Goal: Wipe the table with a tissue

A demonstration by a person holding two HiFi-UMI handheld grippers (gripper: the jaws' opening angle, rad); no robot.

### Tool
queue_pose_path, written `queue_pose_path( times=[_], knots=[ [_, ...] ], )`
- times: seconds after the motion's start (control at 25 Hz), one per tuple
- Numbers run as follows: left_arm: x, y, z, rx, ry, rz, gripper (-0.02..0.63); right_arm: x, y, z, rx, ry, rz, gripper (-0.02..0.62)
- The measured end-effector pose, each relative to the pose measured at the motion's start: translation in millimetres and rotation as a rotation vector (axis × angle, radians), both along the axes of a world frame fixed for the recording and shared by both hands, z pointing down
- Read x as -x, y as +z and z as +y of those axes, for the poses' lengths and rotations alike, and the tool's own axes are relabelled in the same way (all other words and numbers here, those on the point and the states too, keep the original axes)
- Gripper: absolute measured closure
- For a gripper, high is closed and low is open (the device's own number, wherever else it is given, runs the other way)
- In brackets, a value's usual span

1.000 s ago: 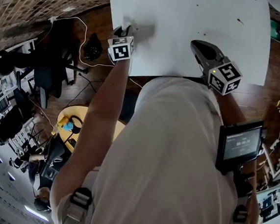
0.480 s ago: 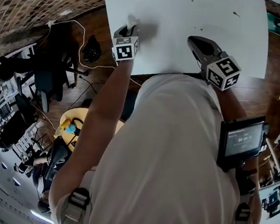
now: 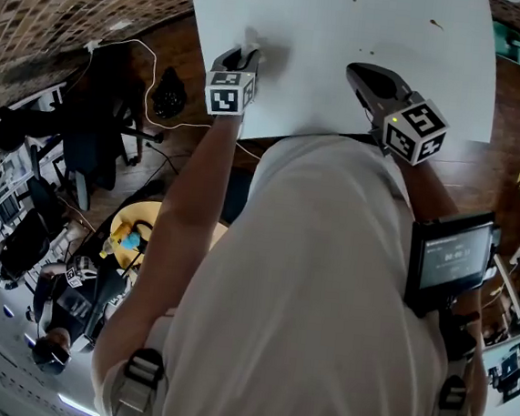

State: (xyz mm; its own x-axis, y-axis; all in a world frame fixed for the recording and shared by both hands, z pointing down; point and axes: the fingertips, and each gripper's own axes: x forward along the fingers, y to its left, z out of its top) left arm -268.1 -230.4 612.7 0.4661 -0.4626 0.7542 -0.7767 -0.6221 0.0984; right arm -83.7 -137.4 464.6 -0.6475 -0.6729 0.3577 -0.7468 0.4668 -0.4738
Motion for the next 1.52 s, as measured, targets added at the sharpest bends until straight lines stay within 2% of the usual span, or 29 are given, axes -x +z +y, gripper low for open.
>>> queue_pose_path(
  times=[0.16, 0.32, 0.48, 0.84, 1.04, 1.36, 1.52],
  knots=[
    [32.0, -6.4, -15.9, -0.028, -0.088, 0.006, 0.503, -1.8, -0.8, -0.2, -0.001, 0.014, 0.006, 0.588],
    [55.5, -3.0, -33.4, -0.042, -0.151, -0.046, 0.503, -3.1, -1.7, 2.6, 0.001, 0.03, 0.016, 0.588],
    [52.3, 6.9, -35.1, -0.052, -0.115, -0.087, 0.505, -4.4, -2.2, 7.1, 0.001, 0.051, 0.026, 0.588],
    [31.0, 7.3, -19.6, -0.045, -0.046, -0.048, 0.508, 3.5, -7.2, 11.6, -0.003, 0.09, 0.037, 0.588],
    [15.8, 8.9, -6.3, -0.002, -0.007, 0.013, 0.508, 14.5, -9.2, 10.0, -0.015, 0.089, 0.057, 0.588],
    [8.9, 7.8, 14.7, 0.104, 0.071, 0.029, 0.508, 25.9, -12.9, 13.9, -0.023, 0.113, 0.075, 0.588],
    [0.7, 2.3, 32.3, 0.177, 0.146, 0.1, 0.506, 25.0, -13.9, 15.8, -0.018, 0.147, 0.07, 0.589]
  ],
)
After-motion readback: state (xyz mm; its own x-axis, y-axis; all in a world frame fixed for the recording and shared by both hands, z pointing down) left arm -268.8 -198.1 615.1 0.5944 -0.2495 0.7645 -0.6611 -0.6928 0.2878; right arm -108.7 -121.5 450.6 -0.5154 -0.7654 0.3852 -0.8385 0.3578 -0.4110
